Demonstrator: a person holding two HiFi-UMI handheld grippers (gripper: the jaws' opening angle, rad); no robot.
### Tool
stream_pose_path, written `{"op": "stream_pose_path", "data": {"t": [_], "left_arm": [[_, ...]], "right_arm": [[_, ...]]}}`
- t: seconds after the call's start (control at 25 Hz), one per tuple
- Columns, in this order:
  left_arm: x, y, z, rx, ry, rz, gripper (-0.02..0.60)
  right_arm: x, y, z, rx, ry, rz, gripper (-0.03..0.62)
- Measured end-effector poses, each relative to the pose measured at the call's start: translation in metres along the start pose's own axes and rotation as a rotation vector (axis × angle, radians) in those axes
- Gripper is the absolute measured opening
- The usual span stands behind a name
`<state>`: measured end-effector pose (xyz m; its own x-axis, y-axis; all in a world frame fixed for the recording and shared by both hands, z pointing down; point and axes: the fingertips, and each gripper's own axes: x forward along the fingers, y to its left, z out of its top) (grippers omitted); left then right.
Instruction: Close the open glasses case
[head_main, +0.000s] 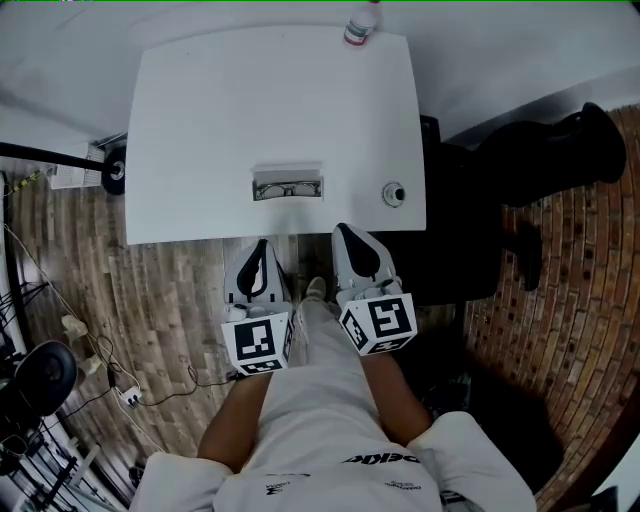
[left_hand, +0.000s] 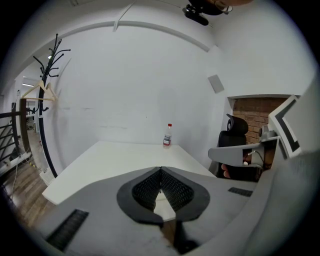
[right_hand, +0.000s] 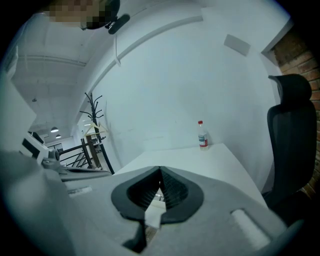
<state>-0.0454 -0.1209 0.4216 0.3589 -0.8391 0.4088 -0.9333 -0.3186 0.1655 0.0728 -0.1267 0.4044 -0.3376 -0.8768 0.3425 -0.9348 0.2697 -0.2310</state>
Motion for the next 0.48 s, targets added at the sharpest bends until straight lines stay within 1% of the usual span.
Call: {"op": "stream_pose_path", "data": {"t": [0.12,0.48], "left_arm": [[0.014,0.008,-0.009,-0.009,0.016,-0.002,-0.002],[0.053,0.038,-0.040,-0.035,0.067,0.028,-0.002]], "right_arm": [[0.018,-0.004,-0.009,0.005,0.025,-0.004,0.002],[0.064,-0.021,-0.030,0.023,0.083,-0.025,0.002]]}}
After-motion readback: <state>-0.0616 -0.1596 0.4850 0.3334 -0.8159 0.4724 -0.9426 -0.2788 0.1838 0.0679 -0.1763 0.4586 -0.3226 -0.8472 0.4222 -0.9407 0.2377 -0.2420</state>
